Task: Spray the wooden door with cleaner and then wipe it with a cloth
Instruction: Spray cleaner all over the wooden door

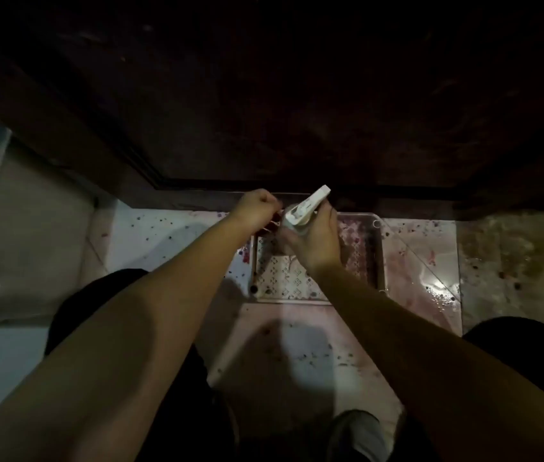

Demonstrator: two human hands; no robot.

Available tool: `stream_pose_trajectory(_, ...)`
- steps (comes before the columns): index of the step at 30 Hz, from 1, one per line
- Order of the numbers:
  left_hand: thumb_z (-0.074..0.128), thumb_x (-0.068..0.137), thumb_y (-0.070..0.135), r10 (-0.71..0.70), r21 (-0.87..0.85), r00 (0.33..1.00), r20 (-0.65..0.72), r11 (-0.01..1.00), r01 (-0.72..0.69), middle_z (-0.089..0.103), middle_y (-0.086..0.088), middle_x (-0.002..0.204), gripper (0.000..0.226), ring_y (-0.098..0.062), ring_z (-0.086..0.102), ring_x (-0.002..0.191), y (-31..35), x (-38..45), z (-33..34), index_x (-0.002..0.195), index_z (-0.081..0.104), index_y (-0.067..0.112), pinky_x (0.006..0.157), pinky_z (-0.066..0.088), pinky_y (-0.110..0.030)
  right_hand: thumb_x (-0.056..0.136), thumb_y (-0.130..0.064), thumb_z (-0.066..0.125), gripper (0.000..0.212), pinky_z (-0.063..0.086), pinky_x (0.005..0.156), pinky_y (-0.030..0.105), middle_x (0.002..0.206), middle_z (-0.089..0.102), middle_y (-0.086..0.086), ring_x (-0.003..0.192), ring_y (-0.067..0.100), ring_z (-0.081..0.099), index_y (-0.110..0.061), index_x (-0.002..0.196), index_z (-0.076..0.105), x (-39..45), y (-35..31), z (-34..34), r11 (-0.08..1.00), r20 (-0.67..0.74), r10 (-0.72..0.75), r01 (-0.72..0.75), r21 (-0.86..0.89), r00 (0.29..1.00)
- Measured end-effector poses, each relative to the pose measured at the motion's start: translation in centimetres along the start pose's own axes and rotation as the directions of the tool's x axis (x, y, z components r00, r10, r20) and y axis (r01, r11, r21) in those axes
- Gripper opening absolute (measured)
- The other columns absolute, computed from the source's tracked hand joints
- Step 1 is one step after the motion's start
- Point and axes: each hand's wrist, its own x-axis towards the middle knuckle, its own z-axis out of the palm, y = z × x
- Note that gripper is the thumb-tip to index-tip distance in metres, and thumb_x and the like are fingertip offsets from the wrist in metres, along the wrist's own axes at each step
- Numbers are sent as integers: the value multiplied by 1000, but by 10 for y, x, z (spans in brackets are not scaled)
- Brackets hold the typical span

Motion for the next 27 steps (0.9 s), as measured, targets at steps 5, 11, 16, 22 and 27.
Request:
stream_pose_trajectory(5,47,99,15,19,55,1000,-15,998,-18,67,-9,93,17,-22,66,80,-5,11,6,88,58,19,69,53,-34,85,-27,67,65,52,88,46,117,59,7,105,24,58,-17,140,32,6,-4,2,992,-97,27,-15,125,995)
stream_pose_trajectory(11,53,96,16,84,95,978,-193,993,-66,60,-8,105,21,-16,59,79,-11,30,0,117,51,16,66,46,-29,88,-15,63,37,55,80,48,91,61,0,85,19,61,-33,112,42,11,4,-4,980,-128,-24,48,192,992)
stream_pose_trajectory(16,54,96,26,141,166,942,-304,982,-93,54,-9,110,34,-23,56,94,-3,30,10,123,46,7,76,45,-32,83,-19,60,21,52,75,48,88,60,7,81,25,59,-25,101,51,8,4,-10,978,-189,-74,109,179,979)
stream_pose_trajectory(22,55,95,30,259,241,780,-570,960,-143,50,-6,112,23,-19,51,91,11,11,-4,105,52,10,71,39,-31,82,-6,64,26,41,72,11,101,54,6,80,11,51,-7,108,61,1,-25,-32,971,-254,-155,195,140,955)
stream_pose_trajectory(27,60,88,19,444,392,628,-639,891,-230,48,-10,115,26,-24,50,105,61,-53,-24,110,49,9,68,37,-32,75,-18,58,26,49,66,29,90,58,7,73,21,55,-8,99,59,-32,-98,-75,941,-293,-271,317,121,917)
